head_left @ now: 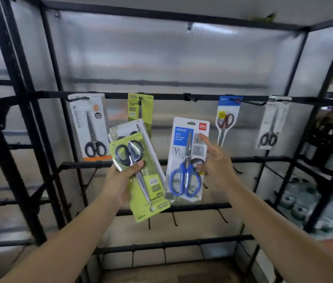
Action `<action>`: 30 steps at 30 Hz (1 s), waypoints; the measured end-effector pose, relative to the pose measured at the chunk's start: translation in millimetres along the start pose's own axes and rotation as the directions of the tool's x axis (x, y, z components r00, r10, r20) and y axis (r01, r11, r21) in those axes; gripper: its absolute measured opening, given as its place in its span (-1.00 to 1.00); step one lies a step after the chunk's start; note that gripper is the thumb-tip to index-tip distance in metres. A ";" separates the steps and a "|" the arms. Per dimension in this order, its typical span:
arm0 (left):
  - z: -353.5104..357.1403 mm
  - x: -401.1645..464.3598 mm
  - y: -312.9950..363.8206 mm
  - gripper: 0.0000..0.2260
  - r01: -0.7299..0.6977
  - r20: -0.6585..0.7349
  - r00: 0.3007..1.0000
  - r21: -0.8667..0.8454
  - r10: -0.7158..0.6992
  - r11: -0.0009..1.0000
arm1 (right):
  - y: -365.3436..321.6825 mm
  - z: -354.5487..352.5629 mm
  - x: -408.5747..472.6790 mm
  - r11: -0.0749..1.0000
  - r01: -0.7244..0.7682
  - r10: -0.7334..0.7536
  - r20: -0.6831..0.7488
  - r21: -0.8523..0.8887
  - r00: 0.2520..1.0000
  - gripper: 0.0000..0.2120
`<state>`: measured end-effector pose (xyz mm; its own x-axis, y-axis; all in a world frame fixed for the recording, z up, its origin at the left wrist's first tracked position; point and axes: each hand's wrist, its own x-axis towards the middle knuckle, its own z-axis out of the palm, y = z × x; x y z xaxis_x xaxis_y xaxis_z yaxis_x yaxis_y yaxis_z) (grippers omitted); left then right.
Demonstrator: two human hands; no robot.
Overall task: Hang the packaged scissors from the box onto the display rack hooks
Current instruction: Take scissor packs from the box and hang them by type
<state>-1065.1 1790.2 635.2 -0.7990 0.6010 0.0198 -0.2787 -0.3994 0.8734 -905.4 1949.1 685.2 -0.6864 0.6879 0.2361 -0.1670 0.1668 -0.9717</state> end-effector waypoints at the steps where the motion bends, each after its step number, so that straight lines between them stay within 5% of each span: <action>1: 9.4 2.3 -3.6 -0.71 -0.004 0.011 1.000 0.006 0.004 1.000 | -2.0 -10.7 3.1 1.000 0.008 -0.008 -0.012 0.016 1.000 -0.61; 9: 63.2 18.4 -4.7 -0.71 -0.041 0.035 0.999 0.036 0.040 0.999 | -38.4 -52.3 65.1 0.964 0.106 -0.113 -0.015 -0.245 0.994 -0.28; 13: 70.1 23.0 1.8 -0.66 -0.097 0.006 0.995 0.056 0.097 0.994 | -49.7 -47.6 95.7 0.959 0.068 -0.051 0.067 -0.275 0.996 -0.23; 18: 64.8 19.9 1.6 -0.68 -0.123 -0.013 0.992 0.070 0.124 0.990 | -37.6 -49.3 119.4 0.872 0.109 -0.078 0.085 -0.477 0.993 -0.23; 30: 71.3 26.2 3.8 -0.71 -0.167 -0.087 0.981 0.068 0.172 0.984 | -26.0 -18.9 164.9 0.738 0.144 -0.052 0.157 -0.659 0.986 -0.29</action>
<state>-1049.2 1853.8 673.7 -0.8783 0.4609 0.1275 -0.1049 -0.4459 0.8889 -1000.9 2071.6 749.4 -0.7793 0.5588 0.2835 0.2446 0.6879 -0.6834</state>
